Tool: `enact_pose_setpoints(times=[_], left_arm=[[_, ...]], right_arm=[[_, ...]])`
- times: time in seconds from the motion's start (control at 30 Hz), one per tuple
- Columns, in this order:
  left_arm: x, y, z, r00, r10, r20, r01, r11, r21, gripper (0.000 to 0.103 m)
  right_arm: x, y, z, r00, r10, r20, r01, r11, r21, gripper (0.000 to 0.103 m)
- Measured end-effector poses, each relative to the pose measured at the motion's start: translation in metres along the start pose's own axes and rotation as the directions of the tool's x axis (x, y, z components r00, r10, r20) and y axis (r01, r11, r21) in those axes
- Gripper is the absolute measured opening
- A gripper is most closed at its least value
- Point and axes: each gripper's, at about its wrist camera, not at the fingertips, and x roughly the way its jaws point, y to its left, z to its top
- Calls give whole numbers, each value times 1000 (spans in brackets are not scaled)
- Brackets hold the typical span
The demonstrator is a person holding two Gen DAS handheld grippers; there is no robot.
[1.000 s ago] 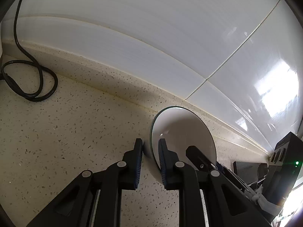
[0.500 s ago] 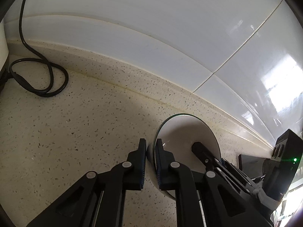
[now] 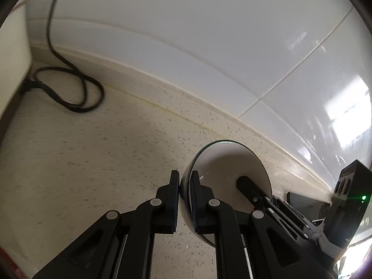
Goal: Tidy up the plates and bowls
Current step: 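Grasp the green-rimmed bowl rim with the left tool while the right tool grips it too, then lift the green-rimmed bowl with both tools and carry it to the stack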
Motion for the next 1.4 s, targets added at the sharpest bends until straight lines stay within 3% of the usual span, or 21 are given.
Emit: enact_pose_setpoints(times=[0.4, 0.8, 1.03, 1.4], left_arm=[[-118, 48, -8, 992, 65, 112, -58, 996, -67, 9], [-204, 101, -48, 976, 122, 181, -102, 988, -116, 9], [-224, 143, -72, 974, 137, 182, -111, 983, -148, 9], [-208, 181, -96, 978, 153, 139, -129, 977, -171, 9]], right_arm=[[-50, 91, -8, 994, 108, 29, -103, 985, -136, 15], [-93, 177, -52, 985, 169, 16, -161, 962, -221, 17], [-96, 215, -85, 984, 179, -17, -178, 951, -255, 18], [-62, 227, -119, 980, 175, -90, -192, 947, -257, 18]])
